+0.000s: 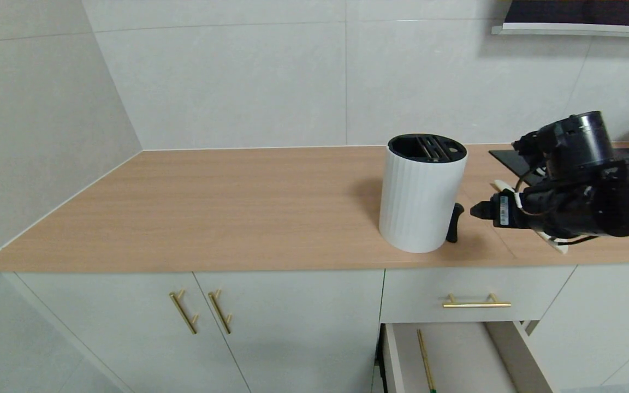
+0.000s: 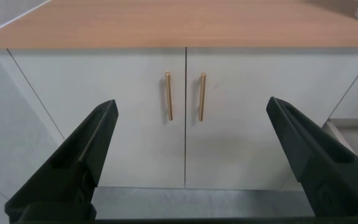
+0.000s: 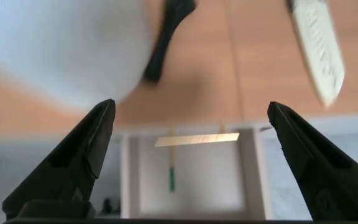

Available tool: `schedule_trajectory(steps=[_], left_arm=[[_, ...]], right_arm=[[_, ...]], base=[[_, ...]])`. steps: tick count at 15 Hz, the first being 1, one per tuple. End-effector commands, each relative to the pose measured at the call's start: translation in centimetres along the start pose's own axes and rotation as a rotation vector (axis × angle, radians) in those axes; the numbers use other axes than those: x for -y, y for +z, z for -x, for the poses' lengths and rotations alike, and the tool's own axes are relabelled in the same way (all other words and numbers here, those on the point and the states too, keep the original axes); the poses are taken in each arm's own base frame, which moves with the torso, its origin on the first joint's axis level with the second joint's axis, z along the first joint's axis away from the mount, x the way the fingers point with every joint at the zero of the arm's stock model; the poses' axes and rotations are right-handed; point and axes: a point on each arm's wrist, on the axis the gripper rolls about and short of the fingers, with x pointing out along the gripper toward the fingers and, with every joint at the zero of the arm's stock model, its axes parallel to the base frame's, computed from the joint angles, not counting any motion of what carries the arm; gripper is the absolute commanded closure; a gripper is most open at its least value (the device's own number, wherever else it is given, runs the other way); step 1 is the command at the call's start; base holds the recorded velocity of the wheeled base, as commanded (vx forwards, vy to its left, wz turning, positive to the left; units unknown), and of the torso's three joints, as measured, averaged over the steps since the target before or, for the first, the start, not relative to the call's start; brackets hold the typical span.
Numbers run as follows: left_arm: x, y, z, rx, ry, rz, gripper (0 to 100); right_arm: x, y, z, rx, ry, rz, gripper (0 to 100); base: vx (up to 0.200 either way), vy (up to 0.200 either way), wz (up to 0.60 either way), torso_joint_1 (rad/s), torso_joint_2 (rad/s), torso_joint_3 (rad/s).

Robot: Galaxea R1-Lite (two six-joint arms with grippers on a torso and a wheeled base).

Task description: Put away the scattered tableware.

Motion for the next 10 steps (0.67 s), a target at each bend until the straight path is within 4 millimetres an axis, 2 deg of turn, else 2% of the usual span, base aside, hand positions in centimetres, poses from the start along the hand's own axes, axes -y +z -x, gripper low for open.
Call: schedule_trajectory(steps=[1, 3, 6, 10], left_arm=[[0.0, 0.0, 0.0, 0.0, 0.001, 0.001, 0], [0.0, 0.0, 0.0, 0.0, 0.002, 0.001, 0], [0.0, 0.0, 0.0, 0.0, 0.002, 0.001, 0], [0.0, 0.0, 0.0, 0.0, 0.001, 0.001, 0]], right_arm=[[-0.4, -0.9, -6.1, -0.093, -0.079, 0.006, 0], [-0.1, -1.6, -7.6, -0.121, -0.095, 0.002, 0], [-0.5, -1.9, -9.7, -0.065, -0.086, -0.056, 0], [-0.8, -2.3, -11.0, -0.049, -0.087, -0.066, 0]], base=[[0.0, 0.0, 0.0, 0.0, 0.0, 0.0], [0.0, 0.0, 0.0, 0.0, 0.0, 0.0], [0.0, 0.0, 0.0, 0.0, 0.0, 0.0], [0.0, 0.0, 0.0, 0.0, 0.0, 0.0]])
